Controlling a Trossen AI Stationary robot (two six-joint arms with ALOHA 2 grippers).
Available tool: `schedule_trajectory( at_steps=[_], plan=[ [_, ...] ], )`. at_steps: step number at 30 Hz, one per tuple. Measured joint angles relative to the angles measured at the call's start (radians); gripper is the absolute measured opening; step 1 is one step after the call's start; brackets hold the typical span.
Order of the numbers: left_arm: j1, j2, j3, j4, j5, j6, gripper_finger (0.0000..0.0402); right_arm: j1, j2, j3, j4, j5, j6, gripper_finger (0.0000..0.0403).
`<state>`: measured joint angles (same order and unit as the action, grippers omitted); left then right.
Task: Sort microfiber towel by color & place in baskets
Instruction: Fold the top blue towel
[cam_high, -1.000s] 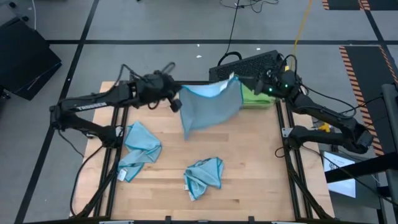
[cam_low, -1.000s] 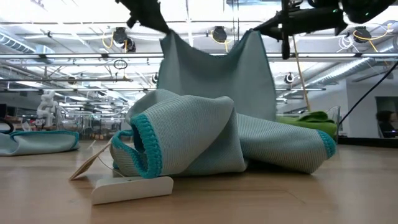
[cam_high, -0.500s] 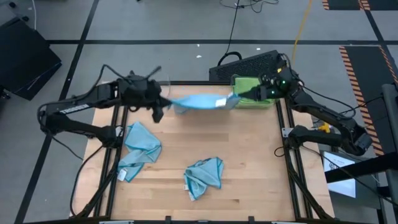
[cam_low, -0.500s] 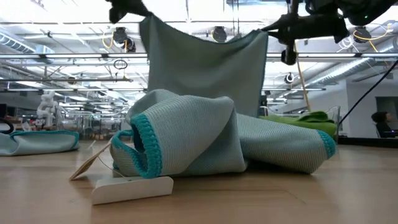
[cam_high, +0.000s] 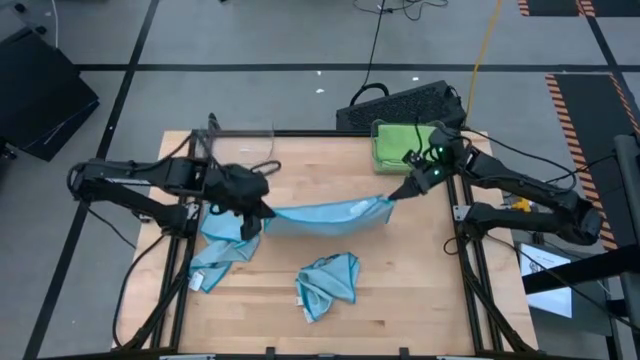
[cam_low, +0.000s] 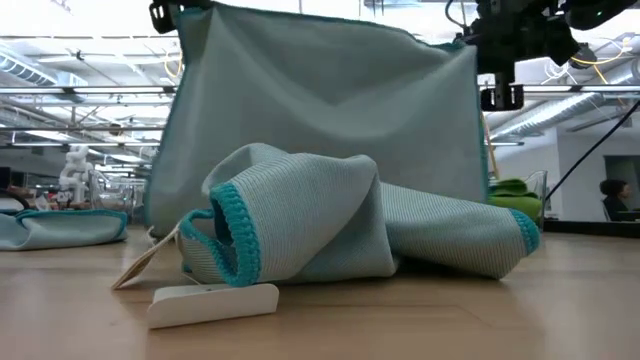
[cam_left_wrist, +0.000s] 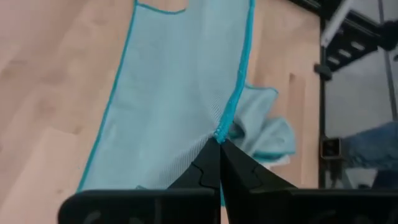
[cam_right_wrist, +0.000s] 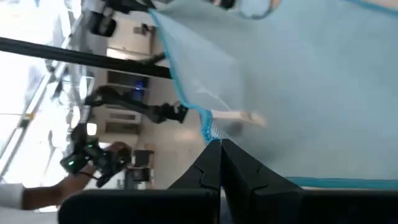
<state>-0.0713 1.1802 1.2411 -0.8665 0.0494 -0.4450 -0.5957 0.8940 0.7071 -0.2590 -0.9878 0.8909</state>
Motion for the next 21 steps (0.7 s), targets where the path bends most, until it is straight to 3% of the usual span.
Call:
schedule_trajectory(
  at_steps=[6,10,18,21],
  plan=[
    [-0.091,0.089,-0.036,0.001,-0.003,-0.031,0.0001,0.098,0.001,0.0,-0.115,0.126,-0.068,0.0],
    [-0.151,0.119,-0.064,0.017,-0.005,-0.107,0.0001,0.167,0.001,0.0,-0.236,0.151,-0.097,0.0],
    [-0.264,0.128,-0.176,0.266,0.006,-0.26,0.0002,0.281,0.001,0.0,-0.392,0.161,-0.144,0.0],
    [-0.292,0.128,-0.201,0.297,-0.03,-0.316,0.0001,0.297,0.001,0.0,-0.379,0.248,-0.144,0.0]
  ],
)
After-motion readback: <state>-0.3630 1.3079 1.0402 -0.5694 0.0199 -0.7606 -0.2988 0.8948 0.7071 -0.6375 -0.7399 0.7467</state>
